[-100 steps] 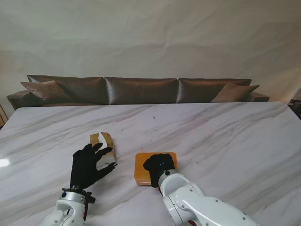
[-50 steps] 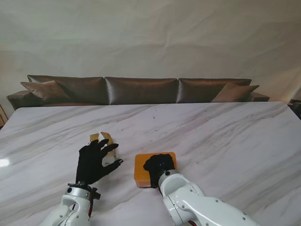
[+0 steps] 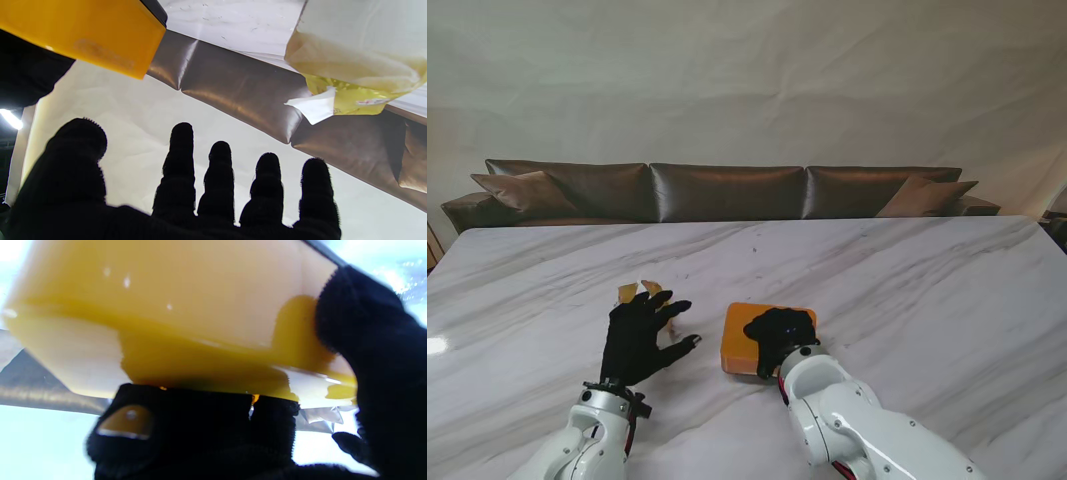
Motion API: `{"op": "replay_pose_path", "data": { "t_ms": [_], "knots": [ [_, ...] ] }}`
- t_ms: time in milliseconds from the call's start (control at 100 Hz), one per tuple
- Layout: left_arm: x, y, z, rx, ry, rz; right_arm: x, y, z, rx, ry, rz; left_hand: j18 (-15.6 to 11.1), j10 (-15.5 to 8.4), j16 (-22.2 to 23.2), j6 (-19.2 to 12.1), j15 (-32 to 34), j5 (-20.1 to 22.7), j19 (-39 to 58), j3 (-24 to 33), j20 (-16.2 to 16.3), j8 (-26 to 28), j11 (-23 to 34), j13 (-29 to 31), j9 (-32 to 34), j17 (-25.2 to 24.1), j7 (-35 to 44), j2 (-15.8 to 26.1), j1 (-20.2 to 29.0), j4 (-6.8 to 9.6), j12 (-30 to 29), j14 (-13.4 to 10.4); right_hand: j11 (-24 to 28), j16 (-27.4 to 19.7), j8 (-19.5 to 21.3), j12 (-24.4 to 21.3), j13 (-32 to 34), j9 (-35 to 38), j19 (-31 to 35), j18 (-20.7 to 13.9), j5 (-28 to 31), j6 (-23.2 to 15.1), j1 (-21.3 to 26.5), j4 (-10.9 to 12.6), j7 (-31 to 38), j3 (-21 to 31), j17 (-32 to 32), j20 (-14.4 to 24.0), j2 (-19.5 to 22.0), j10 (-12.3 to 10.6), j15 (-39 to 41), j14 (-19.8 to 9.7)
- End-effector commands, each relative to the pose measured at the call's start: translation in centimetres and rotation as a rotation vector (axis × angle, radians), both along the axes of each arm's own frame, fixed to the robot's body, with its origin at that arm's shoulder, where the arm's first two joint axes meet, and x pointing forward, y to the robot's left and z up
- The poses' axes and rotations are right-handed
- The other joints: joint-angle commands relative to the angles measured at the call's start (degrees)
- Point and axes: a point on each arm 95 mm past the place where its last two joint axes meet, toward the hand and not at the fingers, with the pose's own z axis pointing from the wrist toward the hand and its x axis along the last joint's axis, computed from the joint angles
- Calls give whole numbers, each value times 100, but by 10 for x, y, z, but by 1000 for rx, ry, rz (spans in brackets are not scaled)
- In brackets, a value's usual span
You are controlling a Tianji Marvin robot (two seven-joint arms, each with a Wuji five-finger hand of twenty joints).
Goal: Refill a tissue box and feed the first sheet
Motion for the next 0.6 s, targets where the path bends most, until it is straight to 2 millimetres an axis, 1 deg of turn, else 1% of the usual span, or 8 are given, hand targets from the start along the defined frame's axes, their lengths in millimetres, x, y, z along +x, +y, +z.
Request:
{"op": "replay_pose_path", "data": {
  "t_ms": [0,80,200,310,320,360,570,590],
  "knots": [
    [1,-5,0,3,13,-25,3,1,7,22,-10,-11,110,92,71,226,-49,-187,268,-101,48,23,31,103,13,-56,-92,-216,8,-70,51,-44,378,360,102,187,621,372,867,-1330,400,-501,213,430,202,859,305,-9,140,-50,1451,388],
    [4,-9,1,11,16,-39,8,0,11,55,-12,-24,98,126,64,402,-73,-319,233,-93,32,-20,7,24,-114,-88,-156,-295,-49,-51,44,-32,419,396,148,228,619,426,913,-1326,447,-444,235,457,239,927,311,2,93,-39,1538,382],
    [10,-14,2,10,34,-57,18,0,15,124,-20,-49,98,235,51,757,-119,-561,127,-40,-24,-154,-19,-164,-399,-117,-313,-350,-136,-53,23,16,490,461,247,297,615,522,1021,-1295,539,-327,259,424,306,1151,325,43,-182,-16,1678,371],
    [16,-19,2,15,69,-62,27,1,18,215,-8,-84,94,389,26,1078,-187,-803,-34,-30,-102,-263,-87,-337,-718,-118,-460,-318,-202,-90,-18,52,586,526,405,378,611,596,1098,-1214,630,-153,340,457,407,1448,332,78,-443,42,1803,399],
    [17,-20,2,15,70,-62,27,1,18,224,-6,-88,94,502,25,1096,-187,-812,-39,-32,-104,-269,-94,-337,-749,-116,-468,-315,-206,-92,-21,60,593,529,416,382,612,602,1104,-1210,639,-140,354,466,417,1458,333,81,-453,46,1811,401],
    [20,-22,2,14,68,-61,30,1,19,264,2,-102,113,618,25,1176,-185,-832,-48,-46,-104,-286,-99,-334,-788,-110,-492,-316,-236,-102,-25,84,620,548,459,397,612,631,1137,-1193,668,-85,397,533,446,1468,338,94,-493,67,1852,408],
    [33,-32,5,-25,100,-54,35,3,21,438,24,-156,130,780,-15,1479,-236,-977,-21,-125,-57,-411,-207,-469,-1046,-114,-699,-209,-407,-184,-89,140,723,651,648,433,604,804,1303,-1091,842,168,574,961,537,1468,357,163,-712,182,2066,462],
    [34,-33,5,-30,104,-52,35,3,21,452,26,-160,130,797,-25,1504,-228,-974,-23,-152,-47,-455,-267,-482,-1041,-114,-761,-189,-416,-227,-134,144,727,659,660,434,603,816,1315,-1080,860,190,585,995,546,1468,358,169,-728,187,2081,464]
  ]
}}
